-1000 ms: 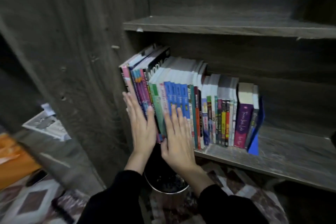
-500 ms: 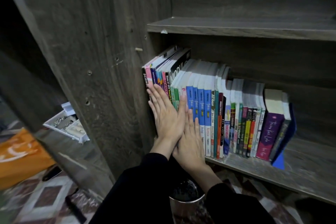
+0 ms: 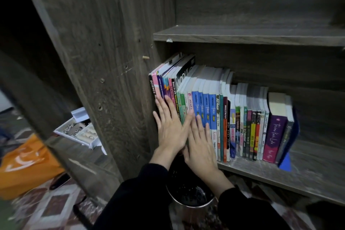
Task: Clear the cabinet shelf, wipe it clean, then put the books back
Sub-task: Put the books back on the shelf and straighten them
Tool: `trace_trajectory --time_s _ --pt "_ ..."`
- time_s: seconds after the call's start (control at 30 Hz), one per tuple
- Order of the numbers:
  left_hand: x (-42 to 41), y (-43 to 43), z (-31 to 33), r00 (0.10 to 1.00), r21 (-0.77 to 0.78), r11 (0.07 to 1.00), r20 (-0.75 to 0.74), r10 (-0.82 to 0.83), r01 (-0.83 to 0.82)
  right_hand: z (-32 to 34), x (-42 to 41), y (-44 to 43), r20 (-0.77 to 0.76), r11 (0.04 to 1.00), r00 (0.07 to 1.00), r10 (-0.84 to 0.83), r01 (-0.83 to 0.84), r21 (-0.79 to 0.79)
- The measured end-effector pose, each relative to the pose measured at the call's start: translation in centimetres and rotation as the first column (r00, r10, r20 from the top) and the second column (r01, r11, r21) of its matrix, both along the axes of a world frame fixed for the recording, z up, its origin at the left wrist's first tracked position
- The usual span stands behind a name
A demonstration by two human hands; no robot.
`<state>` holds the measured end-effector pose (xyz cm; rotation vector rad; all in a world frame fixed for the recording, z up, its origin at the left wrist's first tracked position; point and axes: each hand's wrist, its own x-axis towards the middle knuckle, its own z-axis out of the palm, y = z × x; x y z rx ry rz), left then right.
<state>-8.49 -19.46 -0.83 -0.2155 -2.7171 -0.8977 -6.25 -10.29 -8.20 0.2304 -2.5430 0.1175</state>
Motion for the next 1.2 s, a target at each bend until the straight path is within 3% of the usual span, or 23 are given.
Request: trace_trajectory --time_s 0.17,0.33,0.43,0.53,0.6,0.7,0.77,1.0,1.2 --pt "1.6 0.4 -3.9 0.991 -0.046 0.997 0.113 -0.064 0.070 -1.1 0.8 0.8 0.058 0.911 0.989 -0.137 0.103 0.399" --pt "0.9 0.4 -5.5 0.998 -0.196 0.981 0.058 0.021 -0.009 -1.7 0.0 1.0 0.023 0.927 0.995 -0.097 0.082 0.367" --pt "0.6 0.7 -5.7 0.998 -0.201 0.978 0.018 0.058 -0.053 -1.7 -0.2 1.1 0.035 0.913 0.995 -0.092 0.070 0.402" --pt "0.8 0.7 -6.2 0.999 -0.033 0.999 0.048 0.011 -0.010 -1.2 0.2 1.3 0.054 0.886 0.991 -0.126 0.088 0.455" --pt "1.6 1.2 -7.7 0.992 0.196 0.981 0.122 -0.017 -0.007 -0.8 0.3 1.6 0.091 0.878 0.990 -0.111 0.055 0.476" --pt "2.9 2.1 -9.8 0.946 0.519 0.851 0.308 -0.101 -0.078 -0.9 0.1 2.1 0.085 0.874 0.993 -0.087 0.036 0.484" --pt "3.0 2.5 -10.0 0.910 0.634 0.757 0.390 -0.137 -0.157 -1.1 0.0 2.1 0.057 0.884 0.993 -0.099 0.062 0.464" --pt "1.4 3.4 -9.8 0.880 0.698 0.661 0.460 -0.122 -0.274 -1.7 -0.2 1.7 0.064 0.874 0.990 -0.127 0.081 0.479" --pt "1.6 2.9 -10.9 0.938 0.867 0.408 0.341 -0.067 -0.286 -1.6 -0.2 2.0 0.048 0.878 0.992 -0.113 0.077 0.472"
